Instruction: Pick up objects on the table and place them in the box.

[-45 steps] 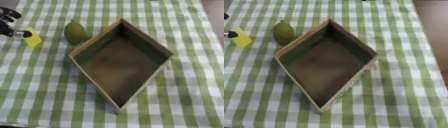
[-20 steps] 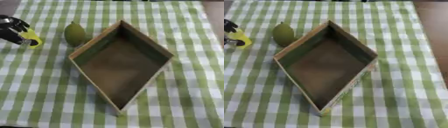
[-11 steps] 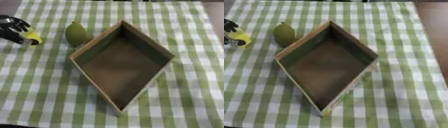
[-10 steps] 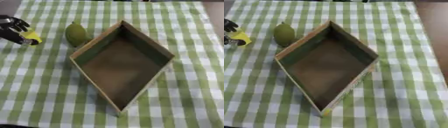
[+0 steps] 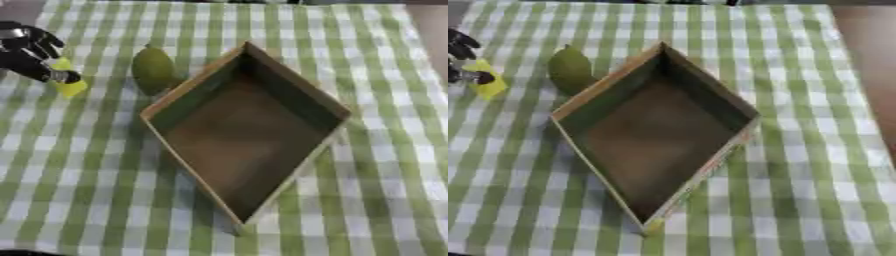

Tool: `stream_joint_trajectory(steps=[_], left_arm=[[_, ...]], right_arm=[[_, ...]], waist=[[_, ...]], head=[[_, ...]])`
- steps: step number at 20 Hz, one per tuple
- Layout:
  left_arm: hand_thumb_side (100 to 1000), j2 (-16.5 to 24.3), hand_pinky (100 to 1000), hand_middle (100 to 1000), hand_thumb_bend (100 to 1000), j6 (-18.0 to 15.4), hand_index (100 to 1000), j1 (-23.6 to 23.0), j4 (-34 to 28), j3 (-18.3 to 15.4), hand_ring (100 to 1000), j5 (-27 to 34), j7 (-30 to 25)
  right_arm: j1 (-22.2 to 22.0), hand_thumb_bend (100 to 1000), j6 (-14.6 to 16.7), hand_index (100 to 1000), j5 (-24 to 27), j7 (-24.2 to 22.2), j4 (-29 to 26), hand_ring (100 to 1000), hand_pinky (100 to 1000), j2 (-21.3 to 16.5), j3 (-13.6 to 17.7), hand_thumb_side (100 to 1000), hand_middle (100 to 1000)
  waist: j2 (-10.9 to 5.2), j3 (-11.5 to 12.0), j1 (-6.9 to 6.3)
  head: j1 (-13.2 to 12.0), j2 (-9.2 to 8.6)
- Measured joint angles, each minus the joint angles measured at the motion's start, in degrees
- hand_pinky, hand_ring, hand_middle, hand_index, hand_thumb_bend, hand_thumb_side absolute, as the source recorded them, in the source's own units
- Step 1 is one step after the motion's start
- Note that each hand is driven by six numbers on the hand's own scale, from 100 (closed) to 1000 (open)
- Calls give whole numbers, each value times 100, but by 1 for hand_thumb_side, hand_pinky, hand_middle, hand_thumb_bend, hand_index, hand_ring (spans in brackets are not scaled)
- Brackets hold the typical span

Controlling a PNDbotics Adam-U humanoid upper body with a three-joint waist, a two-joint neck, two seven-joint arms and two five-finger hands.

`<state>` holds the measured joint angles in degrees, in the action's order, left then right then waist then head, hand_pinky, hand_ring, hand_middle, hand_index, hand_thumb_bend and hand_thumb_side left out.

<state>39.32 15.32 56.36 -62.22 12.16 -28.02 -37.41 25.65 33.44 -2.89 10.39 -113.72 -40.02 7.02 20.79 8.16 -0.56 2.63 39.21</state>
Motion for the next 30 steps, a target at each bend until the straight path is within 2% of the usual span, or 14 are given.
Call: stream_joint_trajectory(steps=[9,30], left_arm=[[309,22,938,847,569,51,928,16,111,-79,950,-180,207],[308,-67,950,854,578,-85,942,19,499,-166,977,-431,240]], right_arm=[[3,100,-8,841,-2,-11,0,658,893,0,-2,470,616],[33,100,-33,840,-26,-10,0,659,895,4,-3,470,613]], waist=[[64,-37,3],[145,-106,32]], head=[[-13,-7],[-80,-103]])
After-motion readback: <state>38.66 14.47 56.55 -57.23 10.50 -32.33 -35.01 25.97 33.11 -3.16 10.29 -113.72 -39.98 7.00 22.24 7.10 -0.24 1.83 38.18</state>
